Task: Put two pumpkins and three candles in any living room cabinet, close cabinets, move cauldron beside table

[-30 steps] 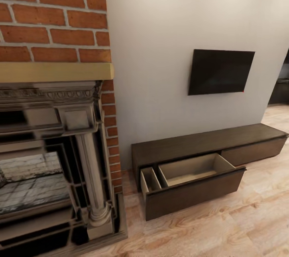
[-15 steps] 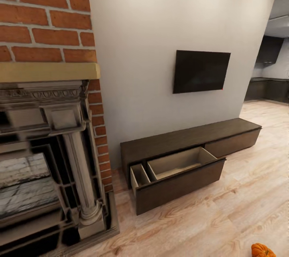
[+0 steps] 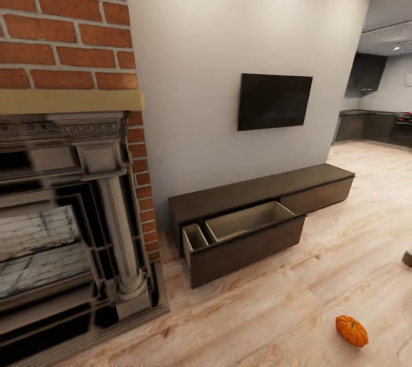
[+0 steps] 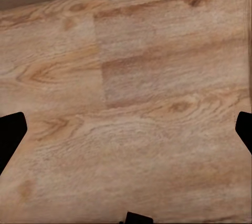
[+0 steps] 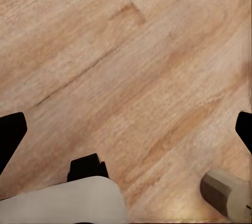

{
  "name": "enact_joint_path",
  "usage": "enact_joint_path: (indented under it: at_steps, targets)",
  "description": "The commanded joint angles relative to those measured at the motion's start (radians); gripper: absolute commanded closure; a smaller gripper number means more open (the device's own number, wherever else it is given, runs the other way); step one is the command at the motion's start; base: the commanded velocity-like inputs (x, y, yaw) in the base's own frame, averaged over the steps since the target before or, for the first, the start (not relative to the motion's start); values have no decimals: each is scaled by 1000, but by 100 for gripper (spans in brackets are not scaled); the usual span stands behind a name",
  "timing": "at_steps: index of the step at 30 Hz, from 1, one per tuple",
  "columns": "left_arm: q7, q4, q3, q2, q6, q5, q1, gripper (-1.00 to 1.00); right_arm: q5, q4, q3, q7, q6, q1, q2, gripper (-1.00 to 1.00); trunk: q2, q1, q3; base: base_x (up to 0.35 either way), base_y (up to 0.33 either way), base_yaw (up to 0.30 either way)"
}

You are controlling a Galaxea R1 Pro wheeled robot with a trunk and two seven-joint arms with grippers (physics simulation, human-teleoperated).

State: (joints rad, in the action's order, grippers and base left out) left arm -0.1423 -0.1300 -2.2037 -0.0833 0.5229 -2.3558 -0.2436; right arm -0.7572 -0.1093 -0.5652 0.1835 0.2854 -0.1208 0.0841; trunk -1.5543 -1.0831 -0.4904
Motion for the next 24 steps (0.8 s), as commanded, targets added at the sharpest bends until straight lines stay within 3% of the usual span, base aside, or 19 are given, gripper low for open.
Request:
enact_joint_path:
  at_steps: [1,24]
  targets:
    - [-10,-5,-8,-1,6,0,-1,-100,-7,-1,-8,5,1,0,0,-100,-1,1,-1,-332,97,-266]
    - [-10,-5,-8,-1,6,0,-2,-100,-7,-1,-8,5,1,0,2,-100,-1,1,-1,-315,156,-288]
